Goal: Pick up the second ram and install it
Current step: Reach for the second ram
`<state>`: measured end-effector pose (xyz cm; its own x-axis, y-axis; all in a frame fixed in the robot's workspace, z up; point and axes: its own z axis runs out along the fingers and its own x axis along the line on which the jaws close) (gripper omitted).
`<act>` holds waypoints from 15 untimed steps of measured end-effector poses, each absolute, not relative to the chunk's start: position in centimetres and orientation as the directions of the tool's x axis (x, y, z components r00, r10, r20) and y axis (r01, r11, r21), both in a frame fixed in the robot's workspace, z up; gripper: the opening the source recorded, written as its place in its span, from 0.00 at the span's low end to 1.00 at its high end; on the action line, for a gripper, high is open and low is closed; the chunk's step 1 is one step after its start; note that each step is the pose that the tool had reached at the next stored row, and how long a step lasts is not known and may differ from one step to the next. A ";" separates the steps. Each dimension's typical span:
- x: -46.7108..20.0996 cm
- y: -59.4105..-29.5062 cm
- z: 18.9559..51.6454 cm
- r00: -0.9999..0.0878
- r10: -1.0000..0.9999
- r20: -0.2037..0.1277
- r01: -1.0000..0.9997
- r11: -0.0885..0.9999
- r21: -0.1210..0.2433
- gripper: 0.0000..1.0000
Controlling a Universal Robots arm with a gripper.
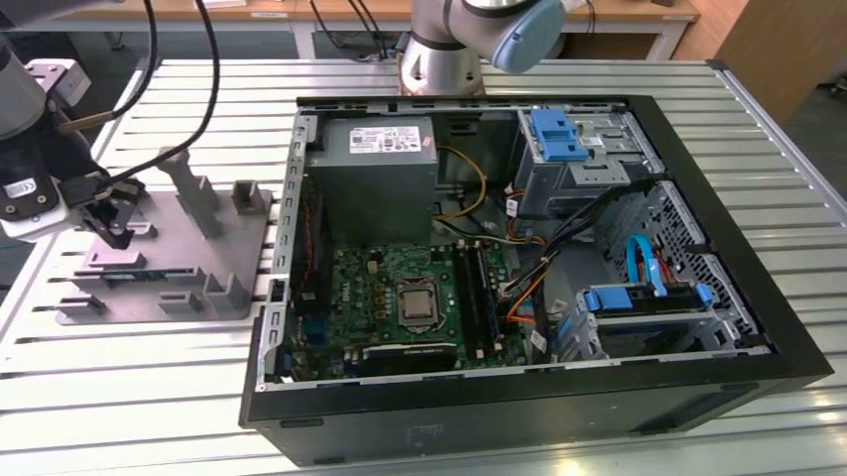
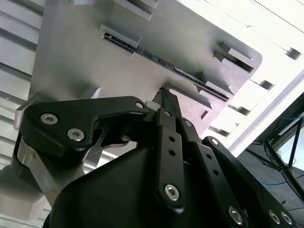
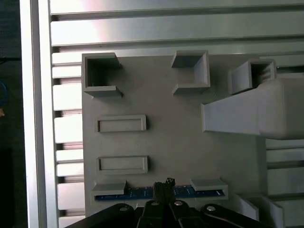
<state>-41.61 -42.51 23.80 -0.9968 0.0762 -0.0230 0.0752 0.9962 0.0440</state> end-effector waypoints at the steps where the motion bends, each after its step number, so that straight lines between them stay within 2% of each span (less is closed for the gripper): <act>1: -41.6 -42.5 23.6 -0.997 0.076 -0.023 0.075 0.996 0.044 0.10; 3: -41.6 -42.5 23.4 -0.997 0.076 -0.023 0.075 0.996 0.042 0.10; 7: -41.6 -42.5 23.3 -0.997 0.075 -0.027 0.075 0.997 -0.002 0.10; 15: -41.6 -42.5 22.6 -0.997 0.075 -0.027 0.075 0.997 -0.004 0.10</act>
<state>-41.61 -42.55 22.64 -0.9968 0.0750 -0.0266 0.0751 0.9972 -0.0040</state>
